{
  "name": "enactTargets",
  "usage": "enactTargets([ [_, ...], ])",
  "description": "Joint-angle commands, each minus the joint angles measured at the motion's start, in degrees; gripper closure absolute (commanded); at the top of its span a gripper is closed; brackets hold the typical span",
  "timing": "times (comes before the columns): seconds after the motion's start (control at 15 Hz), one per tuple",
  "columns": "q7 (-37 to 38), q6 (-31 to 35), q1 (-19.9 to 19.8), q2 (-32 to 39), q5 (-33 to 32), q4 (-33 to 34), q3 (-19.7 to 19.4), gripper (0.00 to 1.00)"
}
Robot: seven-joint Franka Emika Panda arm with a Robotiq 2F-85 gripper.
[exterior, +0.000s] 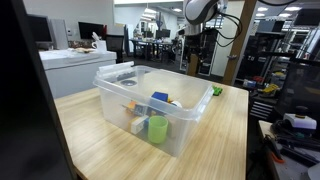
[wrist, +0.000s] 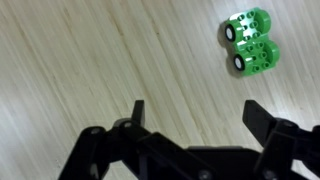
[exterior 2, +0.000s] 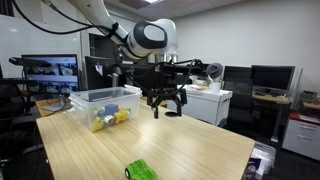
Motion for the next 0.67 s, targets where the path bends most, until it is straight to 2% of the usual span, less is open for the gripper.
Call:
enactTargets([
  [0.0, -4.4, 9.9, -1.1, -1.9, -2.5, -6.7, 0.2, 0.00],
  [0.13, -4.9, 13.1, -1.1, -2.8, -1.7, -9.9, 0.2, 0.00],
  [0.33, -5.1, 14.0, -0.9, -4.3, -1.7, -13.0, 0.0, 0.00],
  [0.47, -3.8, 11.5, -0.5, -4.9, -1.2, -11.8, 0.0, 0.00],
  [0.6, -5.8, 10.5, -0.1, -6.3, -1.4, -10.1, 0.5, 0.00],
])
